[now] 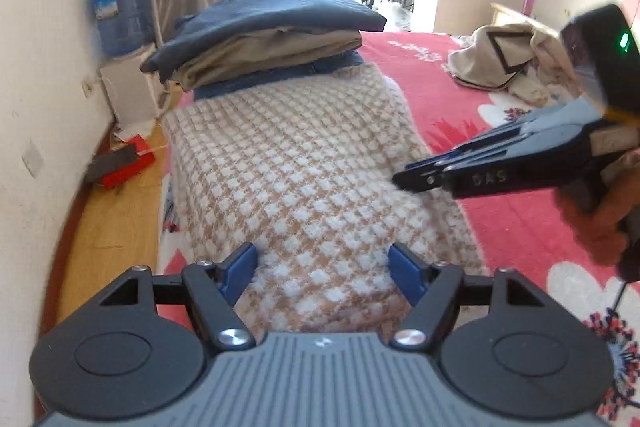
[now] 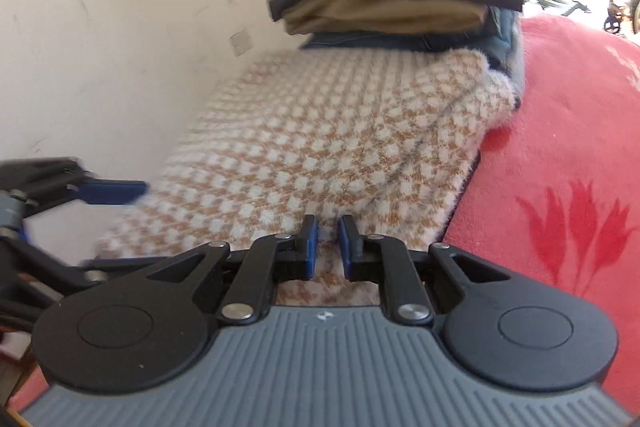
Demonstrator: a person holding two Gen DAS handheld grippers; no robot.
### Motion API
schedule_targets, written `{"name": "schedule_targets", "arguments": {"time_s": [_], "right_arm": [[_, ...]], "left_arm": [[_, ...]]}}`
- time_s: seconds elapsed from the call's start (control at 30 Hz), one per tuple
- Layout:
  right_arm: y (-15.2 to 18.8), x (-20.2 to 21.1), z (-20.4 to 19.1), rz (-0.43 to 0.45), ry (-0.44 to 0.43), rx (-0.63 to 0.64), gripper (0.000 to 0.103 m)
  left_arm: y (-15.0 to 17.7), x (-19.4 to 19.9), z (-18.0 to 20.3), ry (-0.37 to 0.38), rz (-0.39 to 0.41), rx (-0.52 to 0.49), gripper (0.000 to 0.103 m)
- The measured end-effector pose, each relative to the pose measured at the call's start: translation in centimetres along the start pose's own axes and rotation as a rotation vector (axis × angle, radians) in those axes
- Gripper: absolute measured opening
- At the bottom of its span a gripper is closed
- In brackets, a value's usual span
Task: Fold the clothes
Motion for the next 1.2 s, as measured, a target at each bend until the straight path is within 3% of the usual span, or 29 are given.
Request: {"name": "schedule_targets", "arguments": {"time_s": [0.17, 0.37, 0.57, 0.67, 0.73, 1.0, 1.2], "right_arm": [[-2.9, 6.9, -1.6, 0.064, 0.002, -0.057, 0.012], [2.3, 16.8, -1.3, -0.012, 0.088, -0.121, 0.013], [6.2, 20.5, -0.9, -0.05, 0.138, -0.183, 0.014], [6.3, 23.0, -2.1, -0.023, 0.139, -0.141, 0.029], [6.3, 24.7, -2.9, -0.004, 0.14, -0.114, 0.046], [6.0, 32.2, -4.8, 0.083, 0.165, -0.064, 0.08], [6.5, 35.4, -6.1, 0.069, 0.132, -0.063, 0.09]], "left_arm": [[-1.9, 2.0, 0.8, -0.063, 0.0, 0.043, 0.071], [-1.7, 8.5, 5.7, -0.089, 0.019, 0.088, 0.075], [1.0, 16.2, 11.7, -0.105, -0.004, 0.196, 0.081], [2.0, 20.2, 13.6, -0.146, 0.004, 0.257, 0.084], [2.2, 22.8, 14.1, -0.194, 0.026, 0.313, 0.086], [1.5, 31.7, 14.6, -0.364, 0.101, 0.505, 0.097], [0.6, 35.1, 16.6, -0.416, 0.076, 0.467, 0.102]]}}
Point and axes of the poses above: each gripper's, at about its wrist camera, not at the fingertips, and x roughly against the way its jaws point, z to its right, y to its underside, the point moved 10 cm from there along -x, roughly the way its jaws point, and after that the axes turned 12 degrees about z, right-handed, at the moved point
